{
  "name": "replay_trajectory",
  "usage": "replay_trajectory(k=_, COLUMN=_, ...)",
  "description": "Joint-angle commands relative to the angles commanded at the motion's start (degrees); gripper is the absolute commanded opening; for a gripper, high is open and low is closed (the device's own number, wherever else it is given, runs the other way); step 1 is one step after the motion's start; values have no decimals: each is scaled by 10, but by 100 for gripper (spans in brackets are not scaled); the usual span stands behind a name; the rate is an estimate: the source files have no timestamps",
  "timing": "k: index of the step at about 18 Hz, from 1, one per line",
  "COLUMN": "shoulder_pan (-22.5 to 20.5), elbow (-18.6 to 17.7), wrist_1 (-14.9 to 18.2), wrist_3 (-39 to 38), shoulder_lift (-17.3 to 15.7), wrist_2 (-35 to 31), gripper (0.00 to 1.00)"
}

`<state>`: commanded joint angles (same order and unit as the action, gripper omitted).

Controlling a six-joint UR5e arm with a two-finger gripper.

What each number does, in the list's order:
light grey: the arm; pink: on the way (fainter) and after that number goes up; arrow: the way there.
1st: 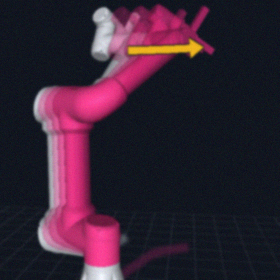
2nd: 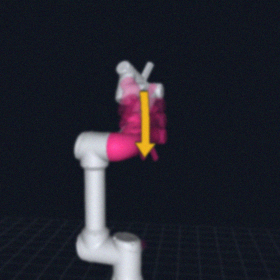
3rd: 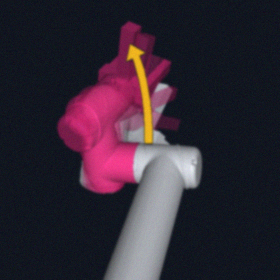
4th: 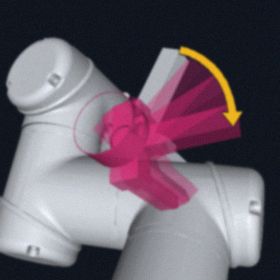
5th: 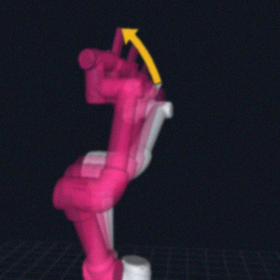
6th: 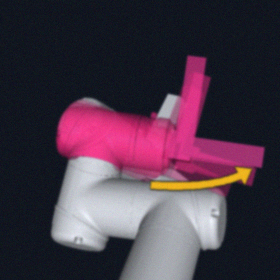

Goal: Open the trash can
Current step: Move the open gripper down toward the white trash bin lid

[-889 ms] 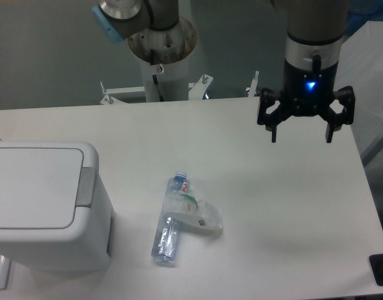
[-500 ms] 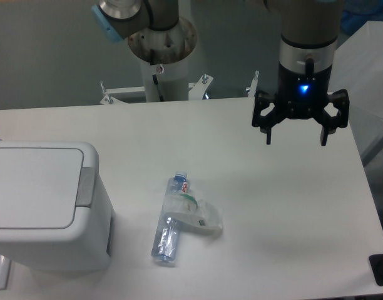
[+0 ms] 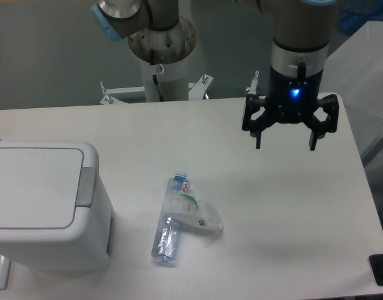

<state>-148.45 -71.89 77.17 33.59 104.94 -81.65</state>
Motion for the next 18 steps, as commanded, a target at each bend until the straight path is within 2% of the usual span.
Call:
replay_trajectory(k=5, shoulder_pan=35, elbow=-2, wrist_1=-15, wrist_3=-88, shoulder_lift=8, wrist_2=6, gripper=100)
replay_trajectory(k=8, shoulder_pan=51, elbow=-3, wrist_1=-47, wrist_3=-174, shoulder_lift=7, wrist_2=56, gripper=100)
replay_trajectory(k=10, shoulder_pan=53, elbow=-8, wrist_1=-49, wrist_3=-228, shoulder_lift=5, wrist_2=97, gripper=100)
replay_trajectory(k=12, shoulder_pan=64, elbow=-16, wrist_1=-52, wrist_3=-266, shoulder_lift=11, wrist_2=105, gripper=100)
replay_trajectory(k=18, shoulder_pan=111, elbow=-23, wrist_1=-54, wrist_3=-273, shoulder_lift=13, wrist_2=105, gripper=100)
